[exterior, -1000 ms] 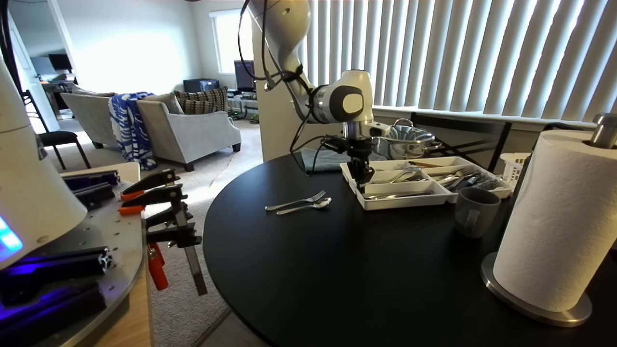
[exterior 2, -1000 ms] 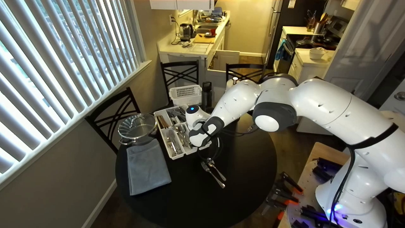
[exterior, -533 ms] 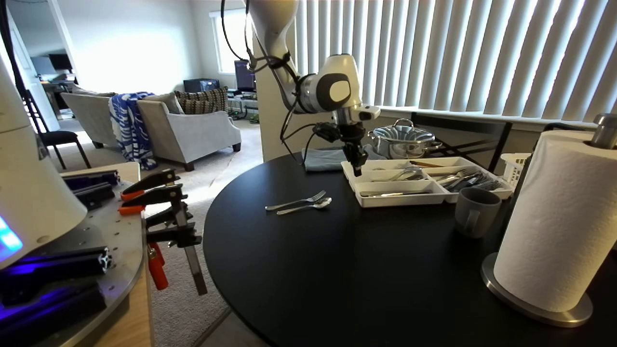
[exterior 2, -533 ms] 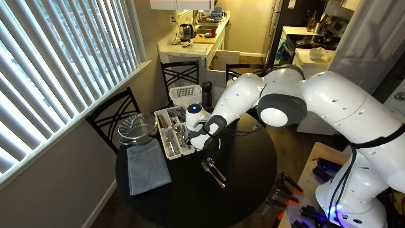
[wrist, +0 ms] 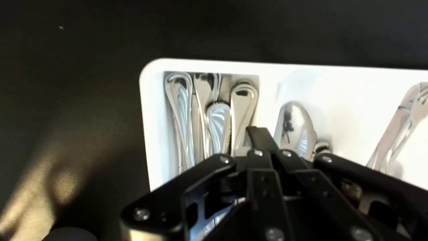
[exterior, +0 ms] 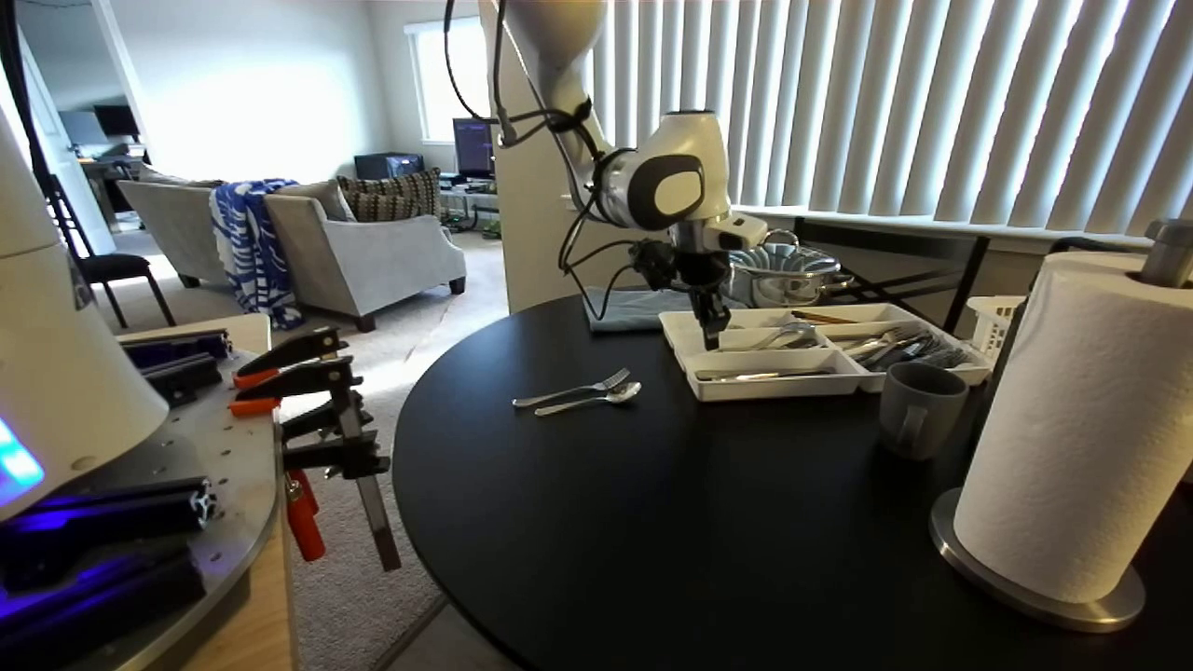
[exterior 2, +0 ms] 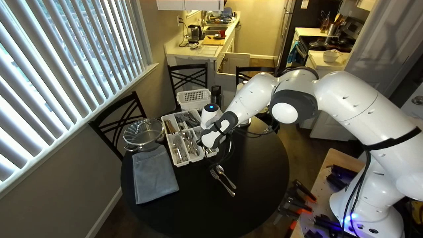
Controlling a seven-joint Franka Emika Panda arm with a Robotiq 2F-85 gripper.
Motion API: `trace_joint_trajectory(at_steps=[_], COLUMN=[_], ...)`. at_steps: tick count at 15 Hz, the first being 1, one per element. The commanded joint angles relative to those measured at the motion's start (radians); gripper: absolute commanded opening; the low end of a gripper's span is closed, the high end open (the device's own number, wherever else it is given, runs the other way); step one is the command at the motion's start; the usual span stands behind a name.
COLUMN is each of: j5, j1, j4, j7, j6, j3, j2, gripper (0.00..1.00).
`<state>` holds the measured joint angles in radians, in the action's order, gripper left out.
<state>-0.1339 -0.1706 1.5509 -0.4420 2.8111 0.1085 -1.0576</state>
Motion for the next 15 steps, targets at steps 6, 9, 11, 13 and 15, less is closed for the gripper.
trace_joint_trajectory(at_steps=[6, 9, 11, 13, 15], j5=[-0.051, -0.046, -0.040, -0.035, -0.033], j1=[0.123, 0.163, 0.180, 0.188, 0.193], j4=[-0.040, -0.088, -0.128, -0.168, -0.207], j7=[0.046, 0.065, 0.080, 0.088, 0.088], j6=[-0.007, -0.068, -0.127, -0.195, -0.256], j3=[-0.054, -0.060, -0.064, -0.061, -0.059], j2=[0.011, -0.004, -0.013, -0.023, -0.038], gripper=[0.00, 0.00, 0.00, 0.00, 0.00])
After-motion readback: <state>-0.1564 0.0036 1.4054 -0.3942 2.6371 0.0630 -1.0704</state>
